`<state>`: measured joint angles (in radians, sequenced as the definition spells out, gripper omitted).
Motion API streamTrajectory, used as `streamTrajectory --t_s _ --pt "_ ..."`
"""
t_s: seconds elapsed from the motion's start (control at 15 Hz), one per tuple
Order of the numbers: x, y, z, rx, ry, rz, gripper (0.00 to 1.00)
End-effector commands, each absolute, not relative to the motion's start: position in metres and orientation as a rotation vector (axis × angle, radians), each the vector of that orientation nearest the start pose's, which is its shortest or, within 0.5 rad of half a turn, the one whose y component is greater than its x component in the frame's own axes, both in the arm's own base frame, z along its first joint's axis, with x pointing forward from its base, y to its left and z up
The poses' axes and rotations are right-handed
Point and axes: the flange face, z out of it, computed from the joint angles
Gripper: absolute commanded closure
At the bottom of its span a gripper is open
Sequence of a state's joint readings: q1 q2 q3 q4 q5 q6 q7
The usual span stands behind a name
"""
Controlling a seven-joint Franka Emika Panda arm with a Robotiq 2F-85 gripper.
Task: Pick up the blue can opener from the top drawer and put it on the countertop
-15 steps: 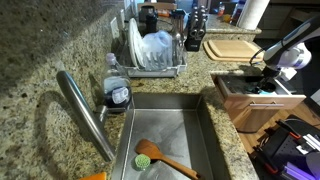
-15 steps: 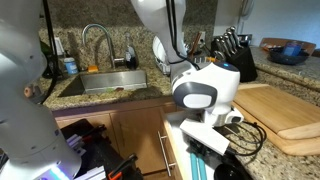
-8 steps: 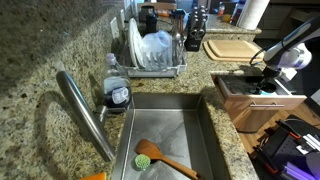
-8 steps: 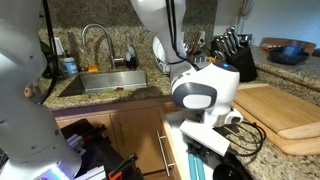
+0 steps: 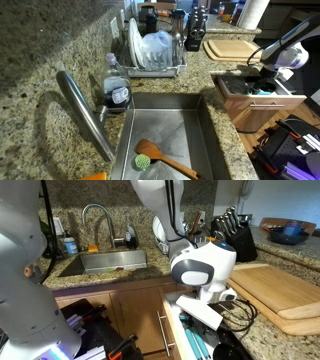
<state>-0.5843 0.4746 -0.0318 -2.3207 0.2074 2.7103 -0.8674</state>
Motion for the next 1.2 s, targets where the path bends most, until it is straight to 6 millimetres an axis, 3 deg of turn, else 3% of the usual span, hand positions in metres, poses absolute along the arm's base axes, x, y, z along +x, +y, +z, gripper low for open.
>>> streamTrajectory --t_s 0.0,0.33,0.67,0.73,0.93,1.13 --pt "0.403 -0.293 0.134 -3.006 -0.087 0.075 0.01" --pt "0.404 -0.28 0.138 -2.961 -0.095 0.144 0.0" --pt "0.429 -0.228 0.17 -2.878 0.007 0.061 0.0" --pt "0.427 -0.247 0.152 -2.903 -0.031 0.101 0.0" --pt "0.439 -0.228 0.168 -2.893 -0.022 0.061 0.0" --pt "0.427 -0.251 0.167 -3.072 0.072 0.117 0.0"
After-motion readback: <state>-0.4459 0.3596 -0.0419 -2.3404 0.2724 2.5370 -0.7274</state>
